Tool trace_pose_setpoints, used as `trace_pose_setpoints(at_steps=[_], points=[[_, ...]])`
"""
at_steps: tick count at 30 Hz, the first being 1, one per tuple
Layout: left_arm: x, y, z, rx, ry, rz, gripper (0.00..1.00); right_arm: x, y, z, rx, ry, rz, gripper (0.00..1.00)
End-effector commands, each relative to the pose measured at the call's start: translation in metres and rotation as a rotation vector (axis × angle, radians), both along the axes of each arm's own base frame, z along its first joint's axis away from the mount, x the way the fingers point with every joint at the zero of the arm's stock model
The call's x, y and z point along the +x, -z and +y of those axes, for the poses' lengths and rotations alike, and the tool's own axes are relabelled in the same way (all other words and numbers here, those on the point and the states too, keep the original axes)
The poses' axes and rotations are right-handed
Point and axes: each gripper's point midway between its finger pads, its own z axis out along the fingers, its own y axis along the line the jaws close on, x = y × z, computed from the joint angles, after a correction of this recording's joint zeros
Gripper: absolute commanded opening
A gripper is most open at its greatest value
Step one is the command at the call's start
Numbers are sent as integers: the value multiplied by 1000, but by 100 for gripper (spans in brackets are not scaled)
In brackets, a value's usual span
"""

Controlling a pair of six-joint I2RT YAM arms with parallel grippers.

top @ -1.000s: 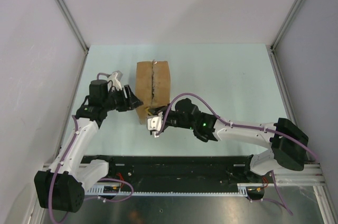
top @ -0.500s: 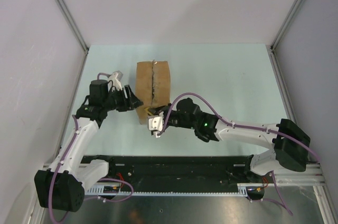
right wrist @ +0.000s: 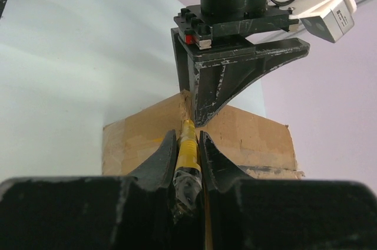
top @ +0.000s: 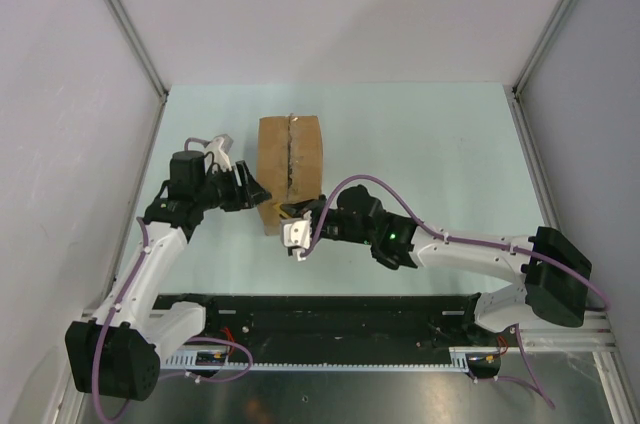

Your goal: Unpack the express box

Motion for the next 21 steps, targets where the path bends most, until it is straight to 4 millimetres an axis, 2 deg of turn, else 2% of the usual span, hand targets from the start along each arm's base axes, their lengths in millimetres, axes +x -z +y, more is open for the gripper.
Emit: trace_pose_setpoints(at_steps=[1,5,12,21], points=[[4,-7,1,21,10,-27,60,-11,-20,3,62,-28,20,0],[4,-7,1,20,11,-26,60,-12,-9,1,30,-24,42,0],[4,-6,0,18,15,-22,60,-1,-12,7,53,8,-9,0],[3,-10,1,19,15,-36,61,-1,-1,10,24,4,0,0]])
